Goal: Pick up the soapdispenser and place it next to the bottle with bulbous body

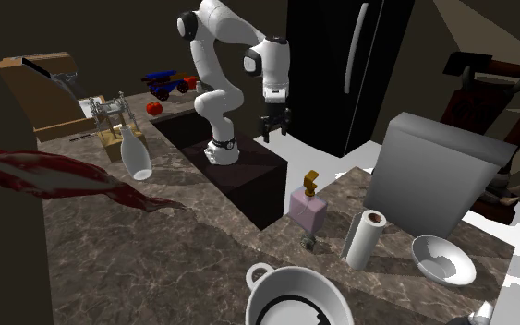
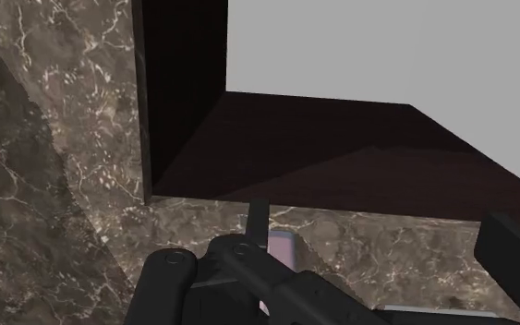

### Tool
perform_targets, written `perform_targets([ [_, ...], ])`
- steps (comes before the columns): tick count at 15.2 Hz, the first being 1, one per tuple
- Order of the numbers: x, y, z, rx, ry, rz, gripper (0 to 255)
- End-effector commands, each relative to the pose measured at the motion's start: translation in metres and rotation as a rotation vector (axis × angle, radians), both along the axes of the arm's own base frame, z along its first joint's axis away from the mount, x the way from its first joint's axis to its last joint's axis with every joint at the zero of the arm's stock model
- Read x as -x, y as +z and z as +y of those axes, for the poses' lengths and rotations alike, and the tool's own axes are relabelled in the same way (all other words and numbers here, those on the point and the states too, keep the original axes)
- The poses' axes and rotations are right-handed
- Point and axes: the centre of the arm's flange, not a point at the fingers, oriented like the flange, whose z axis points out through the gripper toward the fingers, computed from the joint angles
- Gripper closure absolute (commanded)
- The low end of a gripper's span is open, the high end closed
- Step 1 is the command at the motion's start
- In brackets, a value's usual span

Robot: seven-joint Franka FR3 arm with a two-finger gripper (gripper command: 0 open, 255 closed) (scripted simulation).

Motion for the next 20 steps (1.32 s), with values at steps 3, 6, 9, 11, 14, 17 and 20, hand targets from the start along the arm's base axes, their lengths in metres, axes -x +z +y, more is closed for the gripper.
perform_targets([
  [3, -0.036, -0.029, -0.011, -0.005, -0.003, -0.053, 0],
  [6, -0.064, -0.050, -0.018, -0.008, -0.005, -0.089, 0],
  [9, -0.093, -0.070, -0.025, -0.012, -0.008, -0.126, 0],
  [11, -0.112, -0.082, -0.030, -0.015, -0.009, -0.150, 0],
  [14, -0.142, -0.100, -0.037, -0.018, -0.012, -0.186, 0],
  [17, -0.159, -0.114, -0.040, -0.020, -0.013, -0.206, 0],
  [20, -0.163, -0.130, -0.040, -0.020, -0.013, -0.206, 0],
])
